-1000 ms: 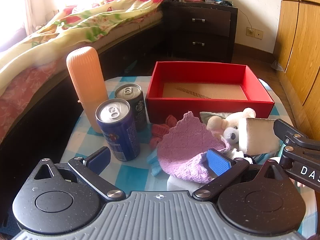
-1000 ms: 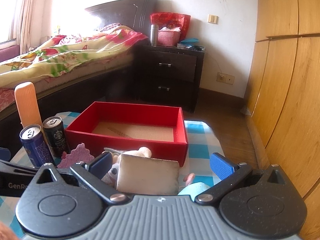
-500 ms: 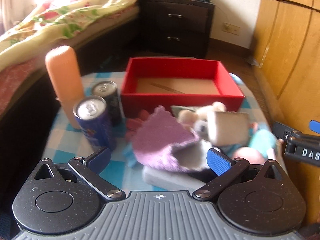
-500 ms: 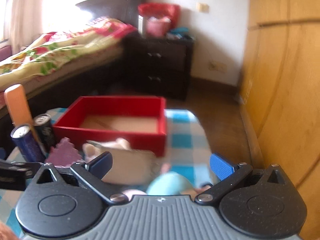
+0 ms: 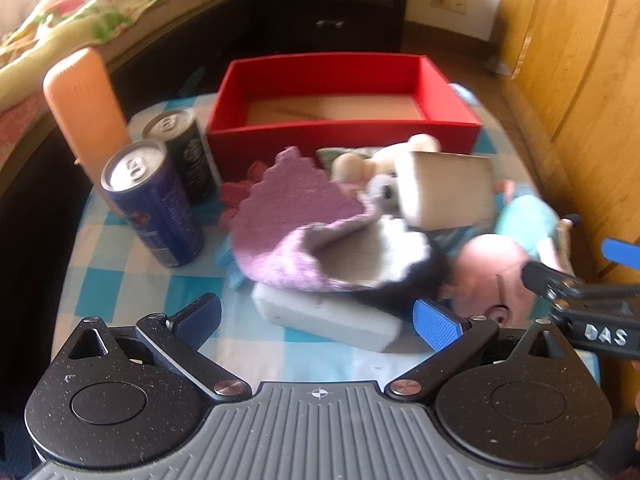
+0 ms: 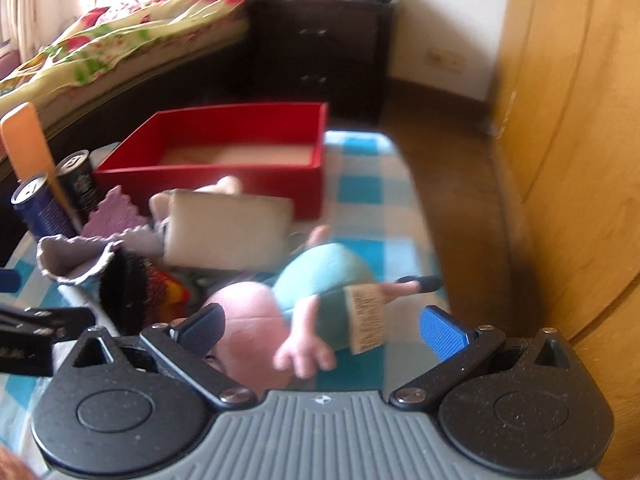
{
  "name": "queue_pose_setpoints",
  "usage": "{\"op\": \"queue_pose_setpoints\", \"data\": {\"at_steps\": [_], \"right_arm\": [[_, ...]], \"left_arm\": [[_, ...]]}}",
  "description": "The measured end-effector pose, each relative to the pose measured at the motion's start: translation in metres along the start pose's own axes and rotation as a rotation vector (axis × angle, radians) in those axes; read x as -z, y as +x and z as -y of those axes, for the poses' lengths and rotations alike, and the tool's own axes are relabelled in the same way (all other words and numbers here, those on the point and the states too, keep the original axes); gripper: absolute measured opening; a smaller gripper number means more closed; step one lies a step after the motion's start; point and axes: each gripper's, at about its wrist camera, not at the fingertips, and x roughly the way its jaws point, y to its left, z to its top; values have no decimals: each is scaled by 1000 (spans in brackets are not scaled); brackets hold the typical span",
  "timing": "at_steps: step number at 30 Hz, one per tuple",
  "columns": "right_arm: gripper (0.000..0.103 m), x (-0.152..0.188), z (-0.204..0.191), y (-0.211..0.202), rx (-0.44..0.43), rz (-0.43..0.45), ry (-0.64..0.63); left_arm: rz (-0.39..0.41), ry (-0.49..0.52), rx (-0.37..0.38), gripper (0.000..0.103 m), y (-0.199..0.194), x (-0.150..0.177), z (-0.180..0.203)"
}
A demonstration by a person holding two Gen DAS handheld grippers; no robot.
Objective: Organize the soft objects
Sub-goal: 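Close the left gripper on the pink towel and lift it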
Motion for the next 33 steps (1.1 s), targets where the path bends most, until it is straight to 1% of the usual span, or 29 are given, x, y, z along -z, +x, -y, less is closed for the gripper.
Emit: {"op": "queue_pose_setpoints", "data": {"at_steps": [2,5,7,9,12,14,16,17,18,20,21,22,23,24,25,26,27,29,30,31,33], "right_arm": [[85,-1,0,3,-13,-35,15],[85,-3,9,8,-44,-58,70],[85,-4,11,15,-34,-80,94],[85,-6,11,20,-46,-97,105],[85,-8,10,23,-64,-114,115],[85,-8,12,19,-88,-95,131],[85,-10,14,16,-75,-78,134],[85,-10,15,16,-64,-72,136],[85,-11,17,16,-63,-74,140],[85,-10,20,17,-79,-82,161],[85,-10,22,17,-88,-87,169],[85,-9,23,17,-93,-90,172],[85,-8,24,17,-93,-91,173],[85,-8,24,17,-94,-91,173],[85,-7,25,17,-97,-90,175],[85,-8,25,17,-102,-89,178],[85,-8,26,16,-105,-87,180],[85,-10,26,15,-111,-80,181],[85,-11,26,14,-116,-74,180],[85,-11,25,14,-119,-68,179],[85,-12,25,12,-120,-59,181]], "left_arm": [[-26,-53,4,97,5,-2,-13],[-57,-142,40,97,10,-6,-32],[-44,-177,48,96,7,-9,-39],[-15,-184,57,96,0,-15,-43],[35,-175,69,97,-13,-23,-47],[51,-163,97,97,-16,-27,-45],[50,-127,118,97,-15,-31,-35],[42,-91,123,97,-13,-32,-27],[29,-51,124,94,-10,-32,-20],[14,0,95,90,-3,-31,-10],[5,3,88,83,1,-31,-11],[-14,-21,97,74,6,-32,-17],[-34,-68,125,72,10,-33,-26],[-48,-135,175,69,14,-33,-37],[-58,-181,207,63,18,-33,-43],[-70,-197,218,59,20,-33,-45],[-79,-187,206,55,22,-33,-44],[-81,-145,177,50,23,-31,-38],[-79,-147,178,42,22,-30,-38],[-77,-150,178,30,21,-30,-40],[-65,-158,167,20,17,-29,-43]]}}
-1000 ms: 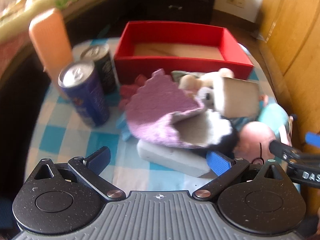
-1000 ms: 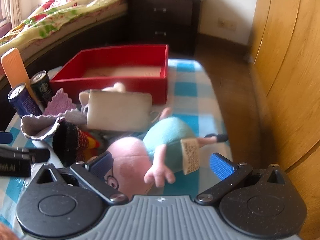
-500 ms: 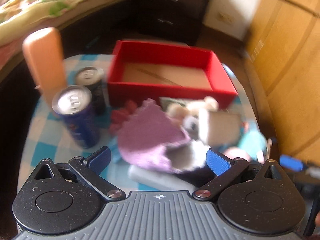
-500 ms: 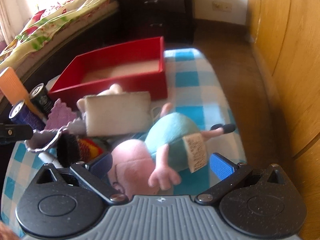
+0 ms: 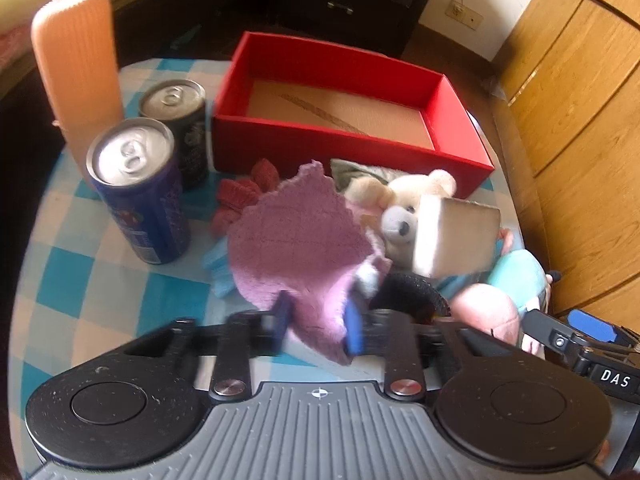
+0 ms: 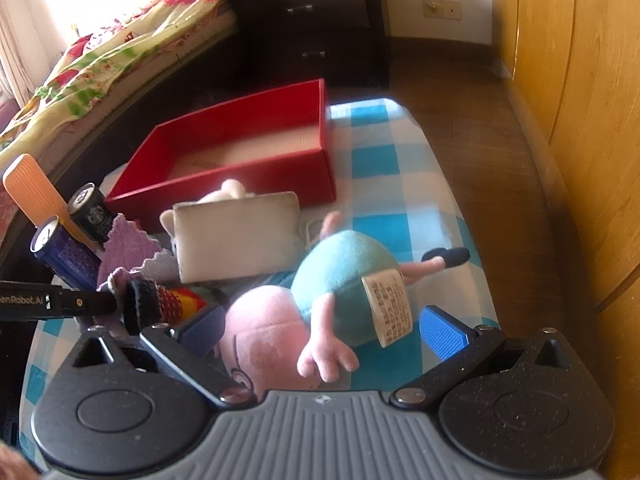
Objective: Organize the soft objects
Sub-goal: 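Close the left gripper on the pink towel and lift it, then grasp the striped knitted sock with the right gripper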
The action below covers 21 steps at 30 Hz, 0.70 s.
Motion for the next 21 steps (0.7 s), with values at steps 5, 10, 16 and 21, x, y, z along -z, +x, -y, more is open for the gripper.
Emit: {"op": "queue_pose_setpoints", "data": {"at_steps": [5,10,16,21], "right_arm": [[85,-2,-1,1,-9,2,12],[85,-4,-5,-1,-28,17,1],[85,-8,-18,-5,-89,31,7],[85,-8,-56,5,-130,28,-122]], "left_arm": [[44,-7,18,1,-11,-3,-7],[81,-18,44,0,-24,-4,-14],[128,-37,121,0,-45,-7,-15],[137,-27,145,0,-48,-9,-9]]}}
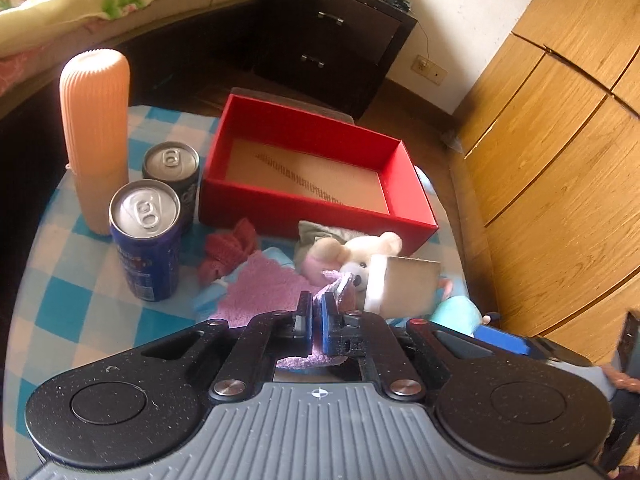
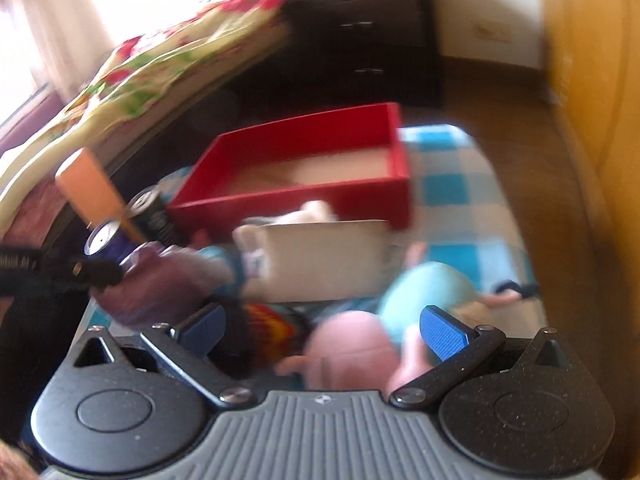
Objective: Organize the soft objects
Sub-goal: 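Grasp the striped knitted sock with the right gripper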
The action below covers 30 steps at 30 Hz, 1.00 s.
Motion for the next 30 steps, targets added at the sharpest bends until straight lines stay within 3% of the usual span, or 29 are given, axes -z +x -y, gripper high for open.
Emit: {"op": "queue_pose_setpoints", "data": {"at_steps": [2,3,5,8,10,11,16,20,23,25,27,28,30], "right_arm": [[83,-2,-13,13,-31,-33,-41],[76,-3,-17,19,-37,-51,-57],[57,-5,-23,33,-47,-94,-72],[18,-4,-18,50,-78,-174,-30],[3,-1,-12,56,-108,-207,13],[0,0,-9,57,-129,-215,32],[0,-2,0,47,-211,-195,105],[0,-7,4,35,-242,-159,135],[0,-7,3,32,-248,-147,133],[0,-7,3,32,-245,-148,130],[0,-5,5,31,-238,-150,131],[0,-4,7,30,-239,-153,135],[0,-4,8,30,-237,-158,137]], "left_arm": [[-3,-1,5,0,1,0,0],[-2,-2,5,0,1,0,-1],[-2,3,4,0,1,1,-1],[-12,4,5,0,3,2,-2],[-17,3,5,0,4,3,-3],[-19,4,6,0,4,3,-3],[-12,9,40,1,0,3,3],[-8,52,7,3,-1,6,9],[-50,62,-4,24,8,13,10],[-93,75,-23,52,17,18,9],[-108,63,-45,69,23,23,4],[-108,52,-53,76,25,24,2],[-138,35,-47,77,35,24,-1]]}}
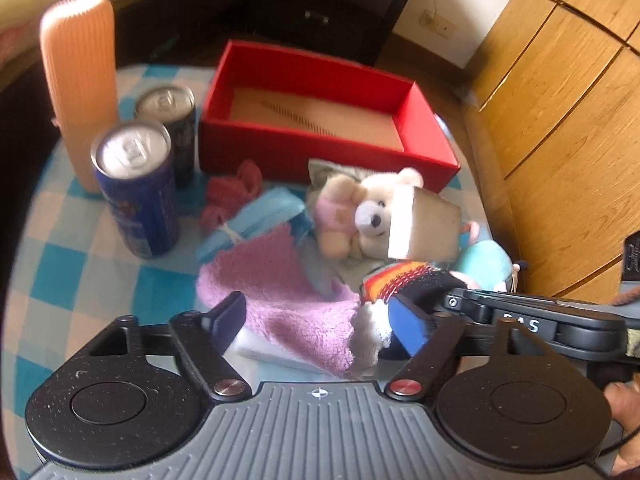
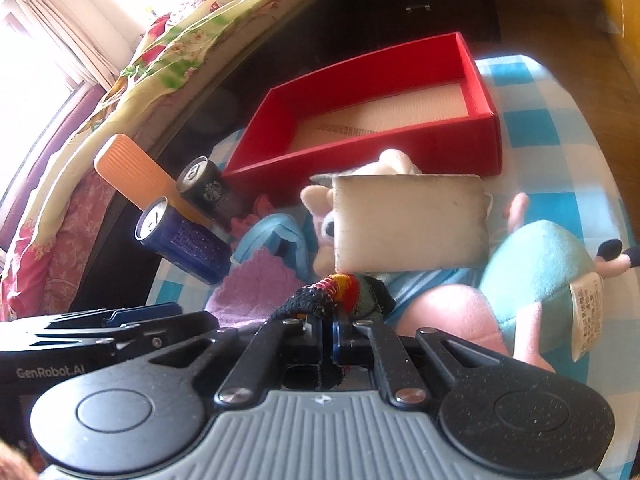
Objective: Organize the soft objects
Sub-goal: 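Grasp the striped knitted sock with the right gripper, then carry the pink towel in the left gripper over the red box while the right gripper carries the sock there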
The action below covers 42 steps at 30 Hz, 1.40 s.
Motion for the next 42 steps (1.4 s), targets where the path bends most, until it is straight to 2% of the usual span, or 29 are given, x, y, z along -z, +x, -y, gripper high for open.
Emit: {"op": "queue_pose_setpoints", "data": {"at_steps": [2,3,4,7,13,16,19,31,42], "right_arm": [[0,0,1,1,-1,-4,1],[0,1,1,2,0,-8,-1],[0,1,0,3,1,-11,-3],[0,2,1,4,5,-17,-2],[0,-3,6,-2,-35,2,46],[0,-6,5,-10,-72,25,64],[0,-10,0,-19,-109,52,73],[0,-25,-5,-59,-174,167,109],[0,-62,2,-98,-143,291,115]], "left_arm": [[-26,2,-7,73,12,0,2],[-31,17,-32,50,18,1,5],[-41,33,-55,17,24,1,7],[-39,30,-46,4,27,0,6],[11,-11,5,2,10,0,0],[36,-62,73,2,-4,-6,-4],[63,-69,112,2,-19,-13,-1],[174,-48,118,2,-58,-47,9],[241,15,86,2,-83,-88,30]]}}
